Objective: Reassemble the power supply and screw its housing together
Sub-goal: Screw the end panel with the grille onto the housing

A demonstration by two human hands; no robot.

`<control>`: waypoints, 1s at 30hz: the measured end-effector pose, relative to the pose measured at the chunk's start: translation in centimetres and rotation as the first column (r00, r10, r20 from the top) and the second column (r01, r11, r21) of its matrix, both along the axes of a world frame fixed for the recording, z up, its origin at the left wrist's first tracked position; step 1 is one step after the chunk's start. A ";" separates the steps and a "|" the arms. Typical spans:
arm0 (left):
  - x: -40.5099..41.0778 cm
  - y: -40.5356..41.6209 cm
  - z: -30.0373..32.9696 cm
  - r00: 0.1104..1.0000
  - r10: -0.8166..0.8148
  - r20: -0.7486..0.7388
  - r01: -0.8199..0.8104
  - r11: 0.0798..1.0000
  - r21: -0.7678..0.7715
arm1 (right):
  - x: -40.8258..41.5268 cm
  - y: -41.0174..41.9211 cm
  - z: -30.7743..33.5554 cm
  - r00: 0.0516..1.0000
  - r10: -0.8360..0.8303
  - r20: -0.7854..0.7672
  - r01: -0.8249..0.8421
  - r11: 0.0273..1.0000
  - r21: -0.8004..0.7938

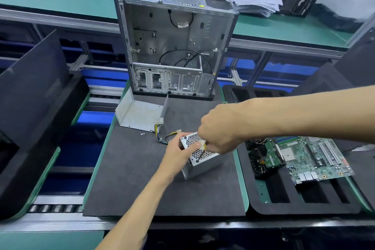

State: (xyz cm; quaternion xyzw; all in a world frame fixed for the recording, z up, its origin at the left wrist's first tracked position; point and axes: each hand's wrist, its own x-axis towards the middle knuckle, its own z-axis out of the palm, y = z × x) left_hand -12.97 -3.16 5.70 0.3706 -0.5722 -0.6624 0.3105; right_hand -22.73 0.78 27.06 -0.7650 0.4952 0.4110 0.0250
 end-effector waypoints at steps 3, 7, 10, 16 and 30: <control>-0.1 -0.1 -0.2 0.999 0.020 -0.031 -0.018 0.997 0.070 | -0.3 -0.8 1.3 0.998 -0.045 -0.036 0.044 0.999 -0.011; -0.3 0.0 -0.5 0.998 0.052 -0.045 -0.044 0.984 0.172 | -2.2 -3.2 3.0 0.996 -0.071 0.047 0.077 0.985 -0.157; -0.2 -0.1 -0.6 0.997 0.045 -0.059 -0.029 0.970 0.240 | -3.3 -4.8 2.8 0.984 -0.076 0.160 0.112 0.966 -0.232; -0.1 -0.3 -0.7 0.998 0.025 -0.060 -0.009 0.968 0.251 | -4.6 -5.6 0.7 0.934 -0.086 0.348 0.171 0.960 -0.223; -0.1 -0.5 -0.2 0.998 0.002 -0.063 0.015 0.967 0.253 | -5.0 -5.6 -1.6 0.924 -0.109 0.368 0.178 0.971 -0.160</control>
